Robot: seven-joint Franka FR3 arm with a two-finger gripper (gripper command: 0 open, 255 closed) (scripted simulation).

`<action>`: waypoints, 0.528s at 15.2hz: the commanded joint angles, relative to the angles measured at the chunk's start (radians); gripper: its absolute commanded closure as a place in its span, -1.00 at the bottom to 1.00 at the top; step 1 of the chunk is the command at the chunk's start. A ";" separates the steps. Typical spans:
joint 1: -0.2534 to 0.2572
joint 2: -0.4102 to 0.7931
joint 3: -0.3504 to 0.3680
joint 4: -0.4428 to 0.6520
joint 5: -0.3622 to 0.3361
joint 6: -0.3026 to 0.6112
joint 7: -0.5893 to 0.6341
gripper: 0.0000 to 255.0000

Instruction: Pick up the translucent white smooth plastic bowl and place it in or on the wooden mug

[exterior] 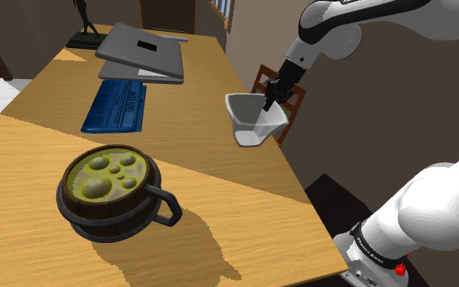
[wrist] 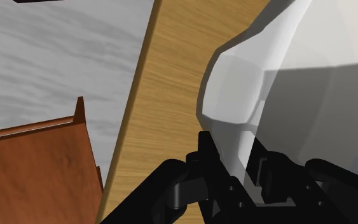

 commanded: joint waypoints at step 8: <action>-0.004 -0.026 0.000 0.051 -0.020 -0.074 0.031 1.00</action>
